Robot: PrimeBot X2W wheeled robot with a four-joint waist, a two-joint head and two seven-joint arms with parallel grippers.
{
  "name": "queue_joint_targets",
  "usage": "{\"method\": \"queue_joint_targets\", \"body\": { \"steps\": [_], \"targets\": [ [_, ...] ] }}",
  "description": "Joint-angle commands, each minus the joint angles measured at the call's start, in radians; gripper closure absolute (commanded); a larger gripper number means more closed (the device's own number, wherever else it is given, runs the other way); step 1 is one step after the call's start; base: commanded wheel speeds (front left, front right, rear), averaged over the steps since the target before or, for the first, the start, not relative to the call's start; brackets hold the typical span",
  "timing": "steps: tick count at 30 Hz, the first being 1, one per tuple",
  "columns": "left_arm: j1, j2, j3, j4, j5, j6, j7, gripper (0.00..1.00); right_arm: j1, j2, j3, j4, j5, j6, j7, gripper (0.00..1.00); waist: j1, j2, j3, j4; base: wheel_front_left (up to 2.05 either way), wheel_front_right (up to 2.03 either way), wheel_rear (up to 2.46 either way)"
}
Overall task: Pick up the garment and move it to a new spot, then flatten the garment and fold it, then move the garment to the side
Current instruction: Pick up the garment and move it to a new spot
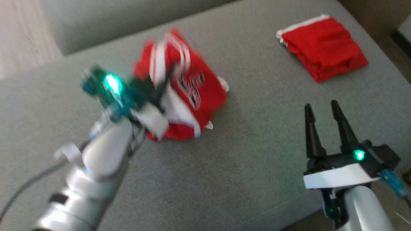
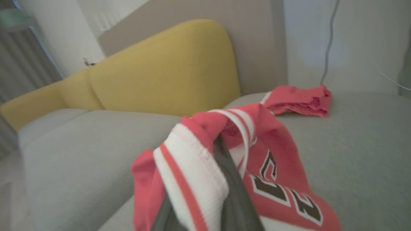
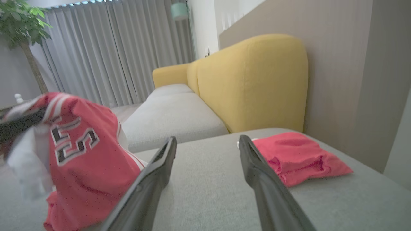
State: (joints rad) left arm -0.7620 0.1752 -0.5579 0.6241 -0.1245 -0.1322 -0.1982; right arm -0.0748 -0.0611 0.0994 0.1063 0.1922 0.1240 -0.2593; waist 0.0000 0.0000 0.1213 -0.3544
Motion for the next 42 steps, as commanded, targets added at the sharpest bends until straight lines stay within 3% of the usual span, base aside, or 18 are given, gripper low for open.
{"method": "queue_joint_targets", "body": {
  "steps": [1, 2, 3, 4, 7, 11, 21, 22, 28, 32, 42],
  "targets": [
    [-0.017, 0.018, 0.012, -0.003, 0.000, 0.002, -0.020, 1.00, -0.053, 0.009, 0.036, -0.025, 0.007, 0.007, -0.002, 0.00, 0.0000, 0.0000, 0.078, -0.045, 0.00, 0.00, 0.00],
    [-0.002, 0.009, -0.007, 0.021, -0.002, 0.002, -0.032, 1.00, -0.061, 0.010, 0.043, -0.021, 0.010, 0.007, -0.002, 0.00, 0.0000, 0.0000, 0.096, -0.048, 0.00, 0.00, 0.00],
    [0.012, 0.003, -0.022, 0.047, 0.004, 0.002, -0.041, 0.69, -0.069, 0.010, 0.050, -0.017, 0.015, 0.007, -0.002, 0.00, 0.0000, 0.0000, 0.112, -0.048, 0.00, 0.00, 0.00],
    [0.019, -0.001, -0.035, 0.067, 0.015, 0.004, -0.050, 0.02, -0.077, 0.010, 0.059, -0.014, 0.023, 0.007, -0.002, 0.00, 0.0000, 0.0000, 0.129, -0.046, 0.00, 0.00, 0.00],
    [0.038, -0.035, -0.034, 0.093, 0.015, 0.036, -0.062, 0.00, -0.097, 0.010, 0.082, -0.006, 0.037, 0.007, -0.002, 0.00, 0.0000, 0.0000, 0.157, -0.024, 0.00, 0.00, 0.00],
    [0.104, -0.065, -0.012, -0.033, 0.019, 0.100, -0.063, 0.00, -0.099, 0.011, 0.091, 0.016, 0.028, 0.007, -0.002, 0.00, 0.0000, 0.0000, 0.136, 0.047, 0.00, 0.00, 0.00],
    [0.509, -0.093, 0.130, -0.327, -0.030, 0.252, -0.063, 0.00, 0.018, 0.011, 0.040, 0.112, -0.014, 0.007, -0.002, 0.00, 0.0000, 0.0000, -0.098, 0.292, 0.00, 0.00, 0.00],
    [0.626, -0.102, 0.194, -0.416, -0.045, 0.278, -0.063, 0.00, 0.056, 0.011, 0.001, 0.114, -0.015, 0.007, -0.002, 0.00, 0.0000, 0.0000, -0.131, 0.362, 0.00, 0.00, 0.00],
    [0.811, -0.113, 0.256, -0.551, -0.013, 0.282, -0.063, 0.00, 0.142, 0.011, -0.069, 0.098, -0.005, 0.007, -0.002, 0.00, 0.0000, 0.0000, -0.188, 0.470, 0.00, 0.00, 0.00],
    [0.897, -0.117, 0.289, -0.591, 0.007, 0.285, -0.064, 0.00, 0.198, 0.011, -0.079, 0.079, 0.013, 0.007, -0.002, 0.00, 0.0000, 0.0000, -0.216, 0.507, 0.00, 0.00, 0.00],
    [0.929, -0.123, 0.304, -0.597, 0.054, 0.271, -0.064, 0.00, 0.232, 0.011, -0.069, 0.047, 0.000, 0.007, -0.002, 0.00, 0.0000, 0.0000, -0.233, 0.508, 0.00, 0.00, 0.00]
  ]
}}
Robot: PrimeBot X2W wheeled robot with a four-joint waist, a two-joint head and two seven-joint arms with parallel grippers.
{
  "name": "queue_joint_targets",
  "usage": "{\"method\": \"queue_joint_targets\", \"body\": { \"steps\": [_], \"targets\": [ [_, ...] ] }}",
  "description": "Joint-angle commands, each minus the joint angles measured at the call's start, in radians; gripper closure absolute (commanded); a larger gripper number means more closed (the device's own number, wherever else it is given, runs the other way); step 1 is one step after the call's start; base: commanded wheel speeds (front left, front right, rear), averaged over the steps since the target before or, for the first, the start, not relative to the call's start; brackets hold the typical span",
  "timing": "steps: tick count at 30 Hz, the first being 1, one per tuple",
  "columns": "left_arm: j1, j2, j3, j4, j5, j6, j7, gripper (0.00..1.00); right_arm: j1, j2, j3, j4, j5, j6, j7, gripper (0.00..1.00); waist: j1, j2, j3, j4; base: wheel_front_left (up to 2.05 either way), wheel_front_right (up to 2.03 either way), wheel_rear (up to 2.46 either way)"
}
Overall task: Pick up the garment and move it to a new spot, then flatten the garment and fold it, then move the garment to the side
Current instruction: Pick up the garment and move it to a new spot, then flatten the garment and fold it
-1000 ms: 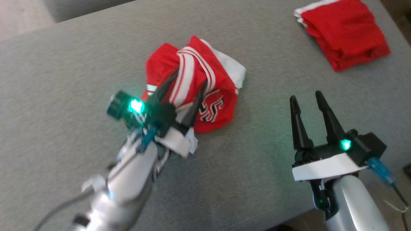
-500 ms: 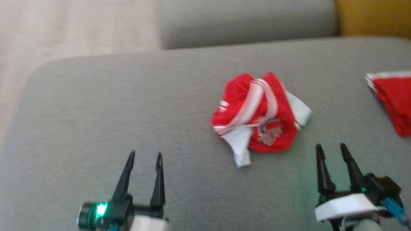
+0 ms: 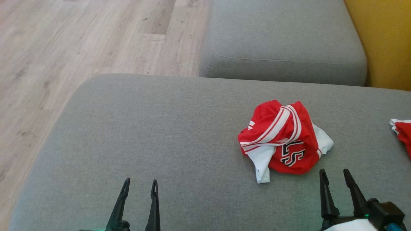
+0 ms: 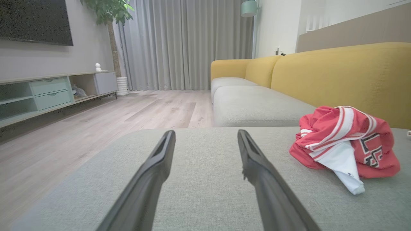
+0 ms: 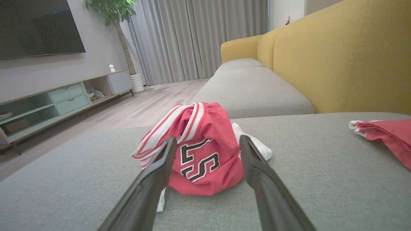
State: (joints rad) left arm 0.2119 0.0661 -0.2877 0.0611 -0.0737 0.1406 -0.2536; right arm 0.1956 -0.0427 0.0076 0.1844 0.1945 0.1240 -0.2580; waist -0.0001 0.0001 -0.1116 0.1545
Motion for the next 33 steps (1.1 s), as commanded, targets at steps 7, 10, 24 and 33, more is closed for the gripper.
{"method": "queue_joint_targets", "body": {
  "steps": [7, 10, 24, 33],
  "targets": [
    [-0.040, -0.015, 0.048, -0.022, 0.014, -0.008, -0.008, 0.00, -0.015, -0.008, 0.038, -0.059, -0.020, 0.007, -0.004, 0.00, 0.0001, -0.0001, -0.013, -0.037, 0.00, 0.00, 0.00],
    [-0.040, -0.015, 0.050, -0.017, 0.014, -0.012, -0.008, 0.00, -0.005, -0.008, 0.043, -0.067, -0.022, 0.007, -0.004, 0.00, 0.0001, -0.0001, -0.017, -0.053, 0.00, 0.00, 0.00],
    [-0.049, -0.016, 0.037, -0.003, -0.006, -0.010, -0.008, 0.00, 0.002, -0.008, 0.050, -0.081, -0.028, 0.007, -0.004, 0.00, 0.0001, -0.0001, -0.017, -0.098, 0.00, 0.00, 0.00],
    [-0.122, -0.016, -0.010, 0.082, -0.001, -0.049, -0.008, 0.00, -0.018, -0.008, 0.073, -0.090, -0.038, 0.007, -0.004, 0.00, 0.0001, -0.0001, 0.022, -0.193, 0.00, 0.00, 0.00]
  ]
}}
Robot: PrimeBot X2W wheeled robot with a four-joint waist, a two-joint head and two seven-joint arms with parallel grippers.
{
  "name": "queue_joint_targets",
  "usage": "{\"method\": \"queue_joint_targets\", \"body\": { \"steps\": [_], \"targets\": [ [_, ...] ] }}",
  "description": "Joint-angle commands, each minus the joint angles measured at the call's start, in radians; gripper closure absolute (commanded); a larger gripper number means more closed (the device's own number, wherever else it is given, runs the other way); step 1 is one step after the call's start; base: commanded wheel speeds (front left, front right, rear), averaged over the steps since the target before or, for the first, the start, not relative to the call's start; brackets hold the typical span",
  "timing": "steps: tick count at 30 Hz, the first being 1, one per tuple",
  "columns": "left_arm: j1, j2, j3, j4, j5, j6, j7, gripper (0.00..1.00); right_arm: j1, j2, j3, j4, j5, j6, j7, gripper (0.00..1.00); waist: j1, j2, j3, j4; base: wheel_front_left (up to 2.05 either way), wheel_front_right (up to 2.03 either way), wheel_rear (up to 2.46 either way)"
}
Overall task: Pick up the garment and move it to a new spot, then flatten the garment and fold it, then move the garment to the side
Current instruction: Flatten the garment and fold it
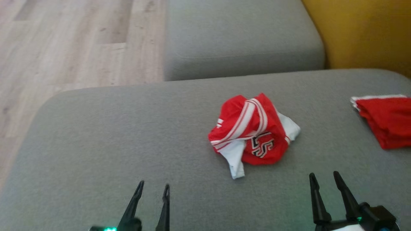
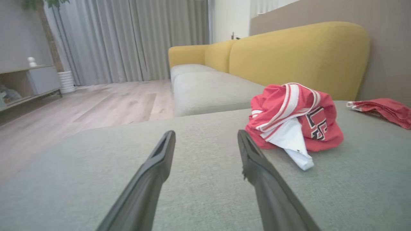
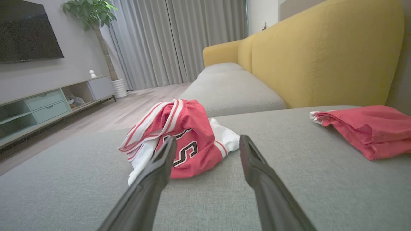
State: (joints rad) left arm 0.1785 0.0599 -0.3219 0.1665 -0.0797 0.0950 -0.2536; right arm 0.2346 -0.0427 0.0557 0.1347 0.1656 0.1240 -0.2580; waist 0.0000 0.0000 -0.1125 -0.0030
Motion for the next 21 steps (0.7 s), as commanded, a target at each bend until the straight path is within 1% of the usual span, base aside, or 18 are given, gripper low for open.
{"method": "queue_joint_targets", "body": {
  "steps": [1, 4, 7, 8, 10, 14, 16, 21],
  "targets": [
    [-0.111, -0.010, 0.019, -0.001, 0.011, -0.009, -0.008, 0.00, -0.062, -0.008, 0.029, -0.043, -0.013, 0.007, -0.004, 0.00, 0.0000, 0.0000, 0.035, -0.055, 0.00, 0.00, 0.00],
    [-0.194, -0.008, -0.006, 0.097, 0.038, -0.037, -0.008, 0.00, -0.077, -0.008, 0.036, -0.048, -0.026, 0.007, -0.004, 0.00, 0.0000, 0.0000, 0.072, -0.109, 0.00, 0.00, 0.00],
    [-0.301, 0.009, -0.037, 0.227, 0.086, -0.060, -0.008, 0.00, -0.090, -0.008, 0.035, -0.051, -0.030, 0.007, -0.004, 0.00, 0.0000, 0.0000, 0.117, -0.157, 0.00, 0.00, 0.00],
    [-0.301, 0.009, -0.037, 0.227, 0.086, -0.060, -0.008, 0.00, -0.090, -0.008, 0.035, -0.051, -0.030, 0.007, -0.004, 0.00, 0.0000, 0.0000, 0.117, -0.157, 0.00, 0.00, 0.00],
    [-0.376, 0.020, -0.051, 0.306, 0.111, -0.068, -0.008, 0.00, -0.100, -0.009, 0.041, -0.051, -0.033, 0.007, -0.004, 0.00, 0.0000, 0.0000, 0.155, -0.186, 0.00, 0.00, 0.00],
    [-0.522, 0.056, -0.084, 0.441, 0.170, -0.070, -0.008, 0.00, -0.140, -0.010, 0.055, -0.051, -0.026, 0.007, -0.004, 0.00, 0.0000, 0.0000, 0.234, -0.242, 0.00, 0.00, 0.00],
    [-0.576, 0.069, -0.106, 0.483, 0.195, -0.065, -0.008, 0.00, -0.156, -0.010, 0.060, -0.046, -0.021, 0.007, -0.004, 0.00, 0.0000, 0.0000, 0.258, -0.264, 0.00, 0.00, 0.00],
    [-0.643, 0.077, -0.124, 0.555, 0.190, -0.058, -0.008, 0.00, -0.185, -0.011, 0.066, -0.041, -0.011, 0.007, -0.004, 0.00, 0.0000, 0.0000, 0.290, -0.308, 0.00, 0.00, 0.00]
  ]
}}
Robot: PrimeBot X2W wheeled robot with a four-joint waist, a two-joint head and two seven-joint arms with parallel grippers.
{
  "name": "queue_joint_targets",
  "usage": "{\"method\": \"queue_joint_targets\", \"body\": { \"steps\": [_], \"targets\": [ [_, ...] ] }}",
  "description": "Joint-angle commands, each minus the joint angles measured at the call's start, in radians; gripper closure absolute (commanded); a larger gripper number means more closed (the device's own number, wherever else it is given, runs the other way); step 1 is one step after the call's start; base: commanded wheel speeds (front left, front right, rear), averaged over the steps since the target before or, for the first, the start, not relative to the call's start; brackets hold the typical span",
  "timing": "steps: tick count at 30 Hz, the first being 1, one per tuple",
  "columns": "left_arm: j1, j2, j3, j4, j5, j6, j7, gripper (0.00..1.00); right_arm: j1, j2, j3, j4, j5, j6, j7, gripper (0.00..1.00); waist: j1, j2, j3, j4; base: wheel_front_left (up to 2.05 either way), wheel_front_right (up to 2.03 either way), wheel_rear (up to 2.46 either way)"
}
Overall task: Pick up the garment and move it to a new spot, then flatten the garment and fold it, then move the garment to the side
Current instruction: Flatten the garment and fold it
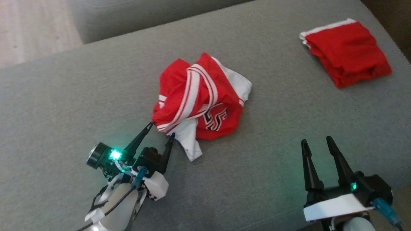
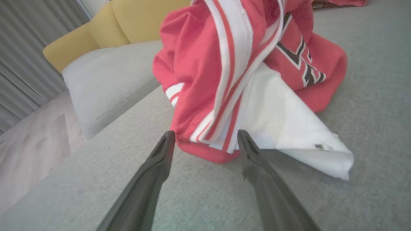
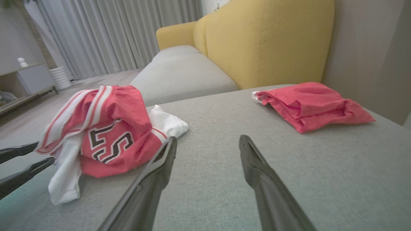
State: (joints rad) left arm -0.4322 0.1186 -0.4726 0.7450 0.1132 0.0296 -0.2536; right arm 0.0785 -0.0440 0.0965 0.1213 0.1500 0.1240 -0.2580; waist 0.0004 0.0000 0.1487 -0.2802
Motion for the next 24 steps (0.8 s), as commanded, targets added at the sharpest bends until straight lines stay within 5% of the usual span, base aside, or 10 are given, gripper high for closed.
{"method": "queue_joint_targets", "body": {
  "steps": [1, 4, 5, 6, 7, 12, 18, 24],
  "targets": [
    [-0.040, 0.020, 0.024, -0.017, -0.006, 0.009, -0.008, 0.00, -0.034, -0.010, 0.026, -0.028, 0.007, 0.007, -0.004, 0.00, -0.0004, 0.0000, 0.032, -0.038, 0.00, 0.00, 0.00],
    [-0.053, 0.025, 0.011, -0.023, -0.016, 0.008, -0.008, 0.00, -0.044, -0.010, 0.028, -0.027, 0.011, 0.007, -0.004, 0.00, -0.0004, 0.0000, 0.039, -0.055, 0.00, 0.00, 0.00],
    [-0.054, 0.026, 0.007, -0.033, -0.020, 0.012, -0.008, 0.54, -0.044, -0.010, 0.027, -0.027, 0.012, 0.007, -0.004, 0.00, -0.0004, 0.0000, 0.039, -0.057, 0.00, 0.00, 0.00],
    [-0.054, 0.027, 0.002, -0.044, -0.024, 0.012, -0.008, 0.83, -0.044, -0.009, 0.026, -0.027, 0.013, 0.007, -0.004, 0.00, -0.0004, 0.0000, 0.038, -0.060, 0.00, 0.00, 0.00],
    [-0.051, 0.028, -0.003, -0.053, -0.030, 0.009, -0.008, 1.00, -0.042, -0.009, 0.025, -0.026, 0.013, 0.007, -0.004, 0.00, -0.0004, 0.0000, 0.036, -0.061, 0.00, 0.00, 0.00],
    [-0.036, 0.023, -0.029, -0.113, -0.067, -0.025, -0.008, 1.00, -0.026, -0.008, 0.022, -0.018, 0.012, 0.007, -0.004, 0.00, -0.0004, 0.0000, 0.012, -0.059, 0.00, 0.00, 0.00],
    [-0.049, -0.030, -0.034, -0.249, -0.204, -0.130, -0.008, 1.00, -0.011, -0.007, 0.046, -0.003, 0.018, 0.007, -0.004, 0.00, -0.0004, 0.0000, -0.057, -0.070, 0.00, 0.00, 0.00],
    [-0.221, -0.057, -0.094, -0.264, -0.328, -0.159, -0.008, 1.00, 0.001, -0.006, 0.077, 0.003, 0.021, 0.007, -0.004, 0.00, -0.0004, 0.0000, -0.116, -0.107, 0.00, 0.00, 0.00]
  ]
}}
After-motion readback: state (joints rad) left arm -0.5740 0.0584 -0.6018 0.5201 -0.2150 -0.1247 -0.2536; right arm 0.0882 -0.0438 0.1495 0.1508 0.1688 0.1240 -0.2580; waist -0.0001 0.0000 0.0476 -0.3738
